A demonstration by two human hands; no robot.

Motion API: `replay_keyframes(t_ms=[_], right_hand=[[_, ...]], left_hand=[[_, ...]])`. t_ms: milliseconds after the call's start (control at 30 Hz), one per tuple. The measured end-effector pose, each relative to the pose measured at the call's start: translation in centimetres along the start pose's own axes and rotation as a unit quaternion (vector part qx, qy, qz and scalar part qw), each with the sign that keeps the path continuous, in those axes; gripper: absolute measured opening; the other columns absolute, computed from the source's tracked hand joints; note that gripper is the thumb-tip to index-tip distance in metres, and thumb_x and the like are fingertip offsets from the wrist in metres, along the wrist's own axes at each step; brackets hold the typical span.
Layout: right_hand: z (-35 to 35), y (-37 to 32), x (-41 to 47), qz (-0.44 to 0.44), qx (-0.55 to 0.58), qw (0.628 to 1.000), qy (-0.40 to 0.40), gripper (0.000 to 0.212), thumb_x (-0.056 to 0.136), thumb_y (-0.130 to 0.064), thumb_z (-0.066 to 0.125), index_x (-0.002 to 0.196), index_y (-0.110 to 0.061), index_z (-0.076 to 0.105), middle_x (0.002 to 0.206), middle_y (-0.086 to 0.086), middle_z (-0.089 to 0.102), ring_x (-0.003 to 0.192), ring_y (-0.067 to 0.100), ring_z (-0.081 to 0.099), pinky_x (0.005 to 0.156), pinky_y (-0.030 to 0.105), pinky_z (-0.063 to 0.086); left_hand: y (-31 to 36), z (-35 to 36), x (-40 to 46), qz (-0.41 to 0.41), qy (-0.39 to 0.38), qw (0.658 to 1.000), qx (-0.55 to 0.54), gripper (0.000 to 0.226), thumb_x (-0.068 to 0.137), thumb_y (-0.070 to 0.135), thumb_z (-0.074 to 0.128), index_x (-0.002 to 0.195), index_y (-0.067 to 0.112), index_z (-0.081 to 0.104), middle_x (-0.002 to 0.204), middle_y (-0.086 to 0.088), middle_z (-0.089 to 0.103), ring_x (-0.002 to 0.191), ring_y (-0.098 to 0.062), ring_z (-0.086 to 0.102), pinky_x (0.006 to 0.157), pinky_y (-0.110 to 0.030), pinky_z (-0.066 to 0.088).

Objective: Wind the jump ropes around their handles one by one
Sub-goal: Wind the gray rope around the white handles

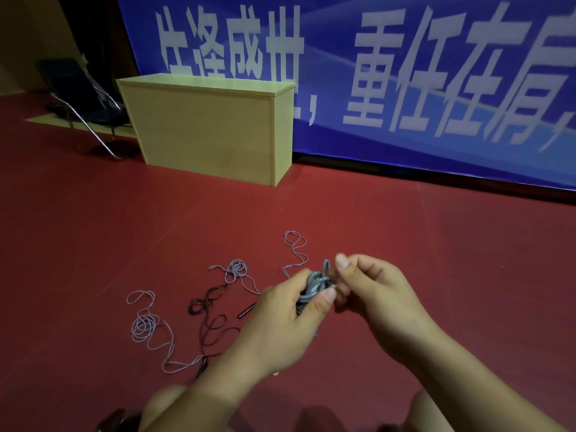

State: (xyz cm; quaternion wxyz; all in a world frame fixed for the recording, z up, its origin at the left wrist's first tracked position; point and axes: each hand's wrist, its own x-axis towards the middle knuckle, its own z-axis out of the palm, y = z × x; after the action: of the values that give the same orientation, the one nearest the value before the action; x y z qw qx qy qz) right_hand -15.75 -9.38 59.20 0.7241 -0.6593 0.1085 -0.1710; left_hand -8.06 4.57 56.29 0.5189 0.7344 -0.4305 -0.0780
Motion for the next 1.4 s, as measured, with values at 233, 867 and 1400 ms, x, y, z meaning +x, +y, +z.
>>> replay_keyframes(t_ms=[233, 867, 1400], right_hand=[[0.4, -0.2, 0.8, 0.071, -0.028, 0.997, -0.018, 0.021, 0.092, -0.025, 0.061, 0.097, -0.005, 0.068, 0.06, -0.002, 0.053, 0.053, 0.011, 0.045, 0.052, 0.024, 0.043], [15.4, 3.6, 1.1, 0.107, -0.027, 0.984, -0.137, 0.015, 0.096, -0.012, 0.059, 0.105, -0.008, 0.07, 0.06, -0.004, 0.058, 0.043, 0.007, 0.043, 0.044, 0.021, 0.04], [31.0, 27.6, 10.5, 0.352, -0.164, 0.871, -0.299, 0.012, 0.094, -0.014, 0.062, 0.103, -0.013, 0.07, 0.08, -0.001, 0.069, 0.05, 0.006, 0.047, 0.047, 0.021, 0.043]], left_hand=[[-0.7, -0.7, -0.3, -0.009, 0.021, 1.0, 0.007, 0.047, 0.087, 0.067, 0.051, 0.074, 0.021, 0.046, 0.058, 0.01, 0.046, 0.055, -0.004, 0.041, 0.056, -0.033, 0.038], [-4.7, -9.0, -9.3, -0.209, 0.182, 0.917, -0.287, 0.027, 0.093, 0.048, 0.056, 0.089, 0.023, 0.067, 0.067, -0.001, 0.064, 0.06, -0.019, 0.063, 0.062, -0.036, 0.052], [-30.7, -15.0, -21.2, -0.511, 0.353, 0.667, -0.411, 0.014, 0.089, 0.013, 0.049, 0.075, 0.013, 0.046, 0.056, -0.004, 0.046, 0.042, -0.017, 0.048, 0.05, -0.027, 0.047]])
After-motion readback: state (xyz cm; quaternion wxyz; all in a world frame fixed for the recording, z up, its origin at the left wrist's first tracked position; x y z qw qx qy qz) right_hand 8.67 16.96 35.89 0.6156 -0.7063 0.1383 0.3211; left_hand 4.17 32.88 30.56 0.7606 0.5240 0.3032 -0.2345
